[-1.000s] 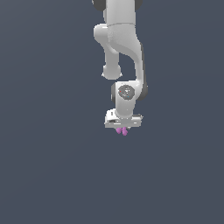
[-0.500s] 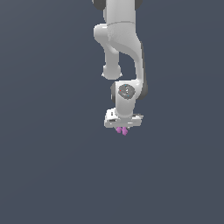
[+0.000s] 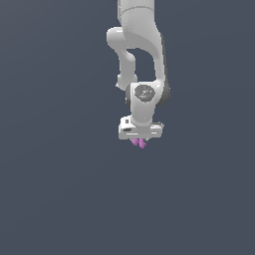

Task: Pick up the object and move it to a goal position.

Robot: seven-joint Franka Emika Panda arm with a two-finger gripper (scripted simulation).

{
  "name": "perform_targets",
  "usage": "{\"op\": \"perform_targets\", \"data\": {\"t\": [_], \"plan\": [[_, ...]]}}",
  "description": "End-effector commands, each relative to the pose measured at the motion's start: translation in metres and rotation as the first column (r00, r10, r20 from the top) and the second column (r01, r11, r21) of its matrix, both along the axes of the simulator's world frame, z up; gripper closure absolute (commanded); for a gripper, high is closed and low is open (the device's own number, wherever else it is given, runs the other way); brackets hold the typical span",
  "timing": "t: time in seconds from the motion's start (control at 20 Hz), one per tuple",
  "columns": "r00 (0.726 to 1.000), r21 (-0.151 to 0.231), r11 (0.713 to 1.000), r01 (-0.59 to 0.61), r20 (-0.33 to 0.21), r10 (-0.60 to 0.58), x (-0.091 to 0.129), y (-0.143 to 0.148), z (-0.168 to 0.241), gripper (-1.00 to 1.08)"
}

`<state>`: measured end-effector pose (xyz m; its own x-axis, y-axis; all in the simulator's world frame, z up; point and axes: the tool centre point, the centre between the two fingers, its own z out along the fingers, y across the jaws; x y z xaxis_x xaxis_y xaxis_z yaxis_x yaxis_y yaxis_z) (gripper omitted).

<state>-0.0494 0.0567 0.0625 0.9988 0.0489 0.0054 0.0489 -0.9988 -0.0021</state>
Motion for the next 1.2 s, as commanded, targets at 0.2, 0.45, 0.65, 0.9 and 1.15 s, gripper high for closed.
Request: {"op": "perform_targets", "data": {"t": [0.2,0.45,0.65,0.9,1.15], "plan": [[1.000,0.000,1.000,0.001,0.000,-0.001,-0.010,-0.003,0.054,1.08],[1.000,-0.001,1.000,0.002,-0.002,-0.002,-0.019,-0.005,0.107,1.08],[1.000,-0.001,1.000,0.002,-0.002,-0.002,-0.026,-0.007,0.152,1.08],[1.000,-0.001,1.000,0.003,-0.003,-0.003,-0.034,-0.010,0.202,1.08],[1.000,-0.002,1.000,0.004,-0.004,-0.004,-0.039,-0.012,0.242,1.08]]}}
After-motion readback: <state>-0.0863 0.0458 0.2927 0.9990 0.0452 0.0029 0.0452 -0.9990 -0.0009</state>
